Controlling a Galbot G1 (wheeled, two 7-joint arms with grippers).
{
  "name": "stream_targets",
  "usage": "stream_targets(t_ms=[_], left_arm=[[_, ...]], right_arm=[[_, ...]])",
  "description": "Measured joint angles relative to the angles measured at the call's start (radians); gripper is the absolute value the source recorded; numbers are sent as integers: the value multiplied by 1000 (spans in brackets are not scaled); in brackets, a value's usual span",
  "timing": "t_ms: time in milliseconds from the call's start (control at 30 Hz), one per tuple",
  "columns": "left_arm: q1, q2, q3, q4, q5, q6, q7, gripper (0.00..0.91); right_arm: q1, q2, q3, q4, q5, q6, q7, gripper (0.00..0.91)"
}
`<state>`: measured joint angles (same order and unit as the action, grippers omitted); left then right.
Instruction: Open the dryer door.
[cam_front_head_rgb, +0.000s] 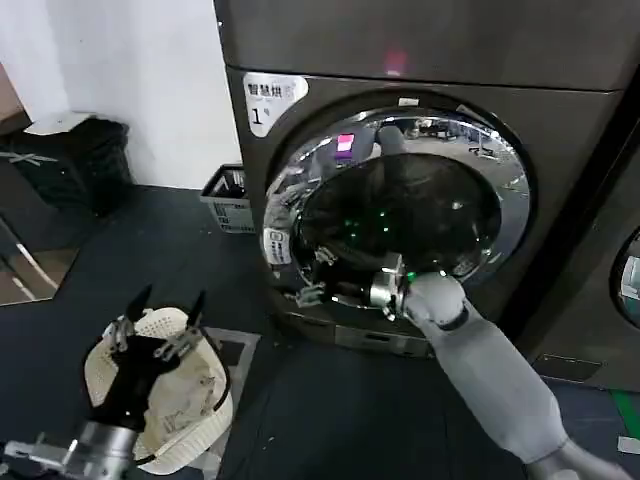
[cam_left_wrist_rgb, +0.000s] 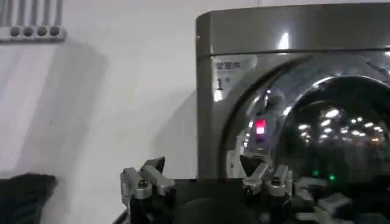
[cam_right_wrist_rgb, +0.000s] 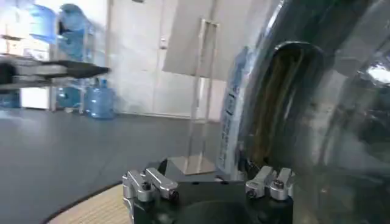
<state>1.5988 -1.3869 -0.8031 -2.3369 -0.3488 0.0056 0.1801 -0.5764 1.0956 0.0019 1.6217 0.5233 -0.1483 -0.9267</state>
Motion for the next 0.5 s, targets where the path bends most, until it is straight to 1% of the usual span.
stream_targets(t_ms=[100, 300, 400, 500], left_arm=[[-28, 26, 0, 43, -20, -19, -19, 907], [-79, 73, 27, 116, -59, 39, -114, 907], [-114, 92, 46, 146, -91, 60, -132, 907], [-146, 110, 61, 175, -99, 53, -140, 907]], right_arm=[[-45, -26, 26, 32, 12, 17, -59, 907], [-142, -64, 96, 99, 22, 48, -180, 907], [-187, -79, 135, 131, 31, 53, -235, 907], [-226, -94, 168, 155, 32, 66, -296, 907]])
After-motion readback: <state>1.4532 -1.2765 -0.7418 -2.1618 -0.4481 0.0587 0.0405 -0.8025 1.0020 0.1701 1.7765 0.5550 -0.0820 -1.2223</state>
